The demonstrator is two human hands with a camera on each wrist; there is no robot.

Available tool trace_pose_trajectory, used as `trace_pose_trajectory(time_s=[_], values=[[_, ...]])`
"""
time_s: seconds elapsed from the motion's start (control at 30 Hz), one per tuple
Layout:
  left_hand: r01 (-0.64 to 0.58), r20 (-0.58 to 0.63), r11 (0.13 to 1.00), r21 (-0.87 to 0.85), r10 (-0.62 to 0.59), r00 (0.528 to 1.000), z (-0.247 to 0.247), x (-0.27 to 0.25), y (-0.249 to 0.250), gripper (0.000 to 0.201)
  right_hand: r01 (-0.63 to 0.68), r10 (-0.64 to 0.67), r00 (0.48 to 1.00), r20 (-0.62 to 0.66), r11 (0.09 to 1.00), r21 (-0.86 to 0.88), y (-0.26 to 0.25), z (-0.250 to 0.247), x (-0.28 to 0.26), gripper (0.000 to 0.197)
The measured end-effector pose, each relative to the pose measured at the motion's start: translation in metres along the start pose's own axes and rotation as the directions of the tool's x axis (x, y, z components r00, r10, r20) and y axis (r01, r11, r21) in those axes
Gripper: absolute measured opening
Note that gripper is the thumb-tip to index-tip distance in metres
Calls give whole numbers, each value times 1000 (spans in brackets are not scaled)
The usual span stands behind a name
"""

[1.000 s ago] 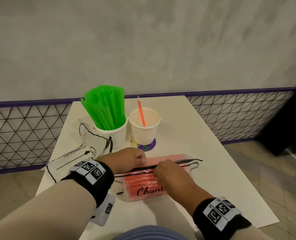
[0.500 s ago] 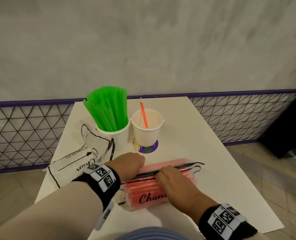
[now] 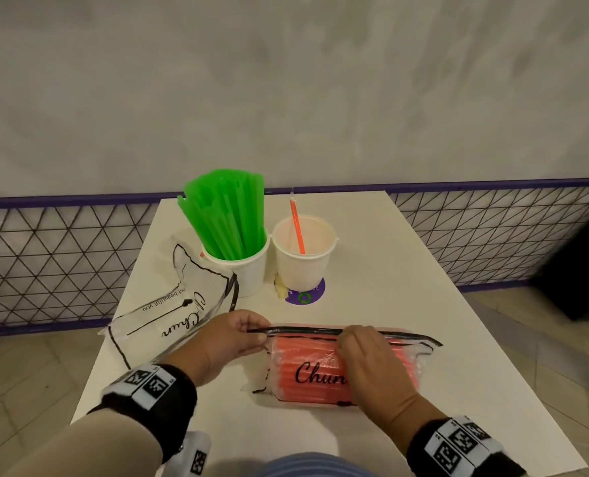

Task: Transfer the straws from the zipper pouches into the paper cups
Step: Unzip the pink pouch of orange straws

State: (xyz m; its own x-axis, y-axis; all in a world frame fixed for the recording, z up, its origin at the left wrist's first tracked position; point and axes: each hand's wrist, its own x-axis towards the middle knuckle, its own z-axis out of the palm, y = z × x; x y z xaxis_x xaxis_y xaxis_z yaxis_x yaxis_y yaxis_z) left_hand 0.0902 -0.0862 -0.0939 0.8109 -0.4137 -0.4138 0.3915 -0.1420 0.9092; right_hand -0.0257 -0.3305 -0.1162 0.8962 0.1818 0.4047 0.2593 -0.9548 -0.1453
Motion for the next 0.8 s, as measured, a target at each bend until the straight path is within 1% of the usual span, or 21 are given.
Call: trace_pose_trajectory(time_s=[0.07,0.13,0.17,0.2,0.23,0.3,0.33,0.4,0.47,0.57,0.6,0.67,0.7,0.73,0.8], values=[[-27,-60,997,-68,23,998,-1,-1,-5,22,2,-2,1000,-22,1000,-4,-4,0,4,39],[-58,-97,991,-117,47,994,-1,-2,-4,21,41,-40,997,-71,999,14,-9,-4,11,23],[-70,-102,989,-127,57,993,-1,-2,-3,22,63,-60,994,-93,997,32,-14,-7,17,13],[-81,-98,989,-124,69,993,-1,-2,-1,23,70,-64,993,-104,996,56,-20,-11,23,9],[-89,-88,989,-116,79,993,0,-3,1,23,56,-48,994,-97,995,83,-27,-13,31,12],[-98,-64,988,-121,90,994,4,-4,5,24,-5,9,999,-36,993,122,-39,-19,52,22],[-101,-55,986,-132,95,994,6,-4,7,26,-40,35,999,40,991,131,-43,-21,64,21],[-122,-47,982,-146,116,992,11,-4,9,30,-87,51,969,241,986,141,-47,-24,84,13],[-141,-80,978,-156,130,988,15,-2,10,35,-169,96,928,359,970,176,-46,-28,96,17],[-160,-175,972,-170,130,976,19,-3,8,39,-279,169,895,413,934,222,-41,-30,101,16],[-175,-212,976,-132,144,966,20,-4,7,39,-304,190,884,427,928,217,-39,-31,102,18],[-195,-271,979,52,202,941,23,-6,5,35,-355,232,862,451,911,209,-38,-30,102,20],[-193,-276,973,130,222,935,25,-8,4,31,-378,247,851,464,901,214,-39,-29,102,21],[-190,-260,967,167,229,938,28,-10,4,26,-400,257,838,481,889,222,-39,-29,102,21],[-190,-185,962,195,226,956,37,-15,2,15,-448,273,815,512,857,255,-39,-28,101,17]])
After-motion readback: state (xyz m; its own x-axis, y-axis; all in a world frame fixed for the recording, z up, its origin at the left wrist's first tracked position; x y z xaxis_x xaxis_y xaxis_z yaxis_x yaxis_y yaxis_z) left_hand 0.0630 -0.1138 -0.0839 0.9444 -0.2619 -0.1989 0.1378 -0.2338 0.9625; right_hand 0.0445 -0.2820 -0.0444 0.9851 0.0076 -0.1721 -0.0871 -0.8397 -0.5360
